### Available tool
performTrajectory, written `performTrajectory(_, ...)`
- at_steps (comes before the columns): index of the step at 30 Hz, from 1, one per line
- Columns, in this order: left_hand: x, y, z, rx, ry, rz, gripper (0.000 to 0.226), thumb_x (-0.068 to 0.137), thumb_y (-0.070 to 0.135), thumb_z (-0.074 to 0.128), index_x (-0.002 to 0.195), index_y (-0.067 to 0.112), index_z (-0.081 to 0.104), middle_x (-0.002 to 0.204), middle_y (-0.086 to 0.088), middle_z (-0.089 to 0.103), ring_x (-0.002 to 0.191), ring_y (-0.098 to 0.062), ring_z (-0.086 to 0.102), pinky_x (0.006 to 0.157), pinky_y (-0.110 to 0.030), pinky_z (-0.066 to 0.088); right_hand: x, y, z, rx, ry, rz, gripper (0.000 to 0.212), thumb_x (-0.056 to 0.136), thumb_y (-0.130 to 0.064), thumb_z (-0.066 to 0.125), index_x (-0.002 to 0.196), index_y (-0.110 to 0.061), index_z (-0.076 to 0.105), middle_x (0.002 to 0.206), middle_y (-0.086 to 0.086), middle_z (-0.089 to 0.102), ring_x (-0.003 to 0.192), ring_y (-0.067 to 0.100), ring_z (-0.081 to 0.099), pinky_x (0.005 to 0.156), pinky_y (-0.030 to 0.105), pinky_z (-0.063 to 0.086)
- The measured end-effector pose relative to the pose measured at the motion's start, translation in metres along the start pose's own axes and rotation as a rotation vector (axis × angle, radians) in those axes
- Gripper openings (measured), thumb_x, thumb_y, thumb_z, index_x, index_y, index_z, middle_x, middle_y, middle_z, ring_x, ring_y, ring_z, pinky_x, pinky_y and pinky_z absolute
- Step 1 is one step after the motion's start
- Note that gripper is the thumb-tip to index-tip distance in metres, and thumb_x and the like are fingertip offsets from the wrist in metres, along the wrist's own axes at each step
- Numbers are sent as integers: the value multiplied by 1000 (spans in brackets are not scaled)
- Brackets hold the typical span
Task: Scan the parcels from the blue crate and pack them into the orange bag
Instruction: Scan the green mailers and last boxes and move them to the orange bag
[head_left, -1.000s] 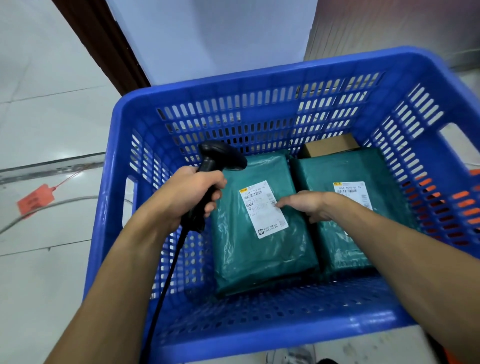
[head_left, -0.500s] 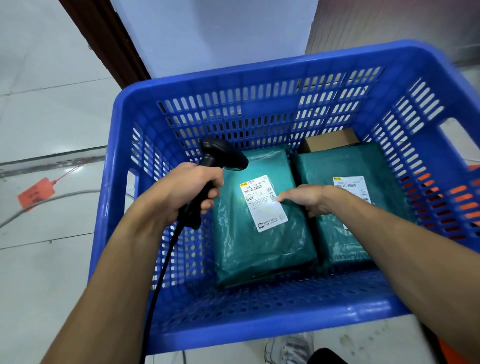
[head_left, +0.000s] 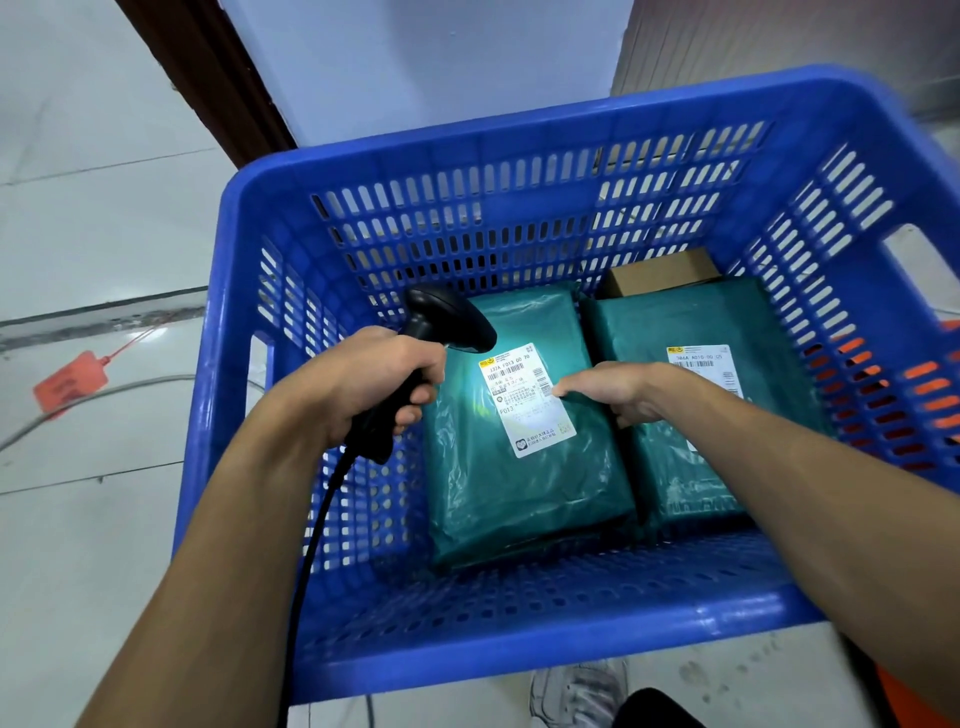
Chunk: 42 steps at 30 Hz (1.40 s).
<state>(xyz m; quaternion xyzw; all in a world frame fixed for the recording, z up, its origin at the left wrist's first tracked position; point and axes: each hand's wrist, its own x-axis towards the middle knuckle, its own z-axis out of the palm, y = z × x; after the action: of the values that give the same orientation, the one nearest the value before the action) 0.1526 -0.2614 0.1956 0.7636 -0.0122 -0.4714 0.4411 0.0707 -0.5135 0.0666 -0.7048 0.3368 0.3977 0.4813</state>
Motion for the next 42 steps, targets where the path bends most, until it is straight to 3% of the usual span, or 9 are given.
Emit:
performTrajectory(6,2,0,4,126,127,-17,15,82,10,60,70,12,50,60,-6,50,48,-19,45,51,-27,38,2,0,1,-8,22,10,32,98,-42,59,117,-19,70,110,3,78,109,24,71,108,42,48)
performTrajectory(12,6,0,13,115,137,-21,13,85,11,59,74,12,52,60,-4,53,46,-16,47,44,-24,38,0,-1,2,-1,15,4,28,100,-41,57,115,-20,69,113,3,75,111,22,68,94,37,47)
performTrajectory(16,4,2,11,115,119,-31,16,86,11,59,72,13,50,57,-2,52,46,-15,47,43,-23,38,3,0,1,-3,18,5,32,98,-42,59,118,-20,68,114,3,75,111,23,67,106,40,46)
performTrajectory(20,2,2,11,112,91,-29,19,86,10,58,69,13,48,58,-4,51,45,-16,46,40,-22,37,1,0,2,22,11,-1,29,100,-35,58,117,-15,70,110,7,77,98,21,71,85,32,53)
performTrajectory(25,1,3,11,96,41,-26,19,86,10,58,71,14,48,61,-4,51,47,-16,46,43,-24,38,-7,-2,3,21,20,0,16,102,-32,55,100,-19,65,101,1,73,84,15,66,67,27,47)
performTrajectory(31,1,3,10,15,24,-26,22,91,14,60,73,15,48,58,-4,52,46,-17,45,46,-25,38,-7,-3,4,-4,22,9,20,100,-36,56,108,-20,66,107,0,72,105,19,67,92,36,46)
performTrajectory(34,-1,5,14,-102,-53,-34,20,94,21,59,78,14,50,58,-6,55,43,-20,47,47,-24,38,-8,-4,4,5,26,15,20,101,-38,57,107,-19,61,99,-2,68,91,17,61,85,32,42)
performTrajectory(36,-1,7,20,-124,-78,-37,21,96,26,59,81,13,52,59,-9,58,41,-21,50,44,-23,41,-6,-4,3,11,37,24,20,101,-40,58,106,-21,56,96,-4,63,87,15,57,95,36,37)
performTrajectory(42,0,8,26,-169,-16,-34,24,98,32,60,90,11,54,64,-12,64,42,-22,53,42,-23,43,1,-3,4,7,39,26,36,98,-44,60,122,-18,61,118,3,71,107,22,65,106,41,39)
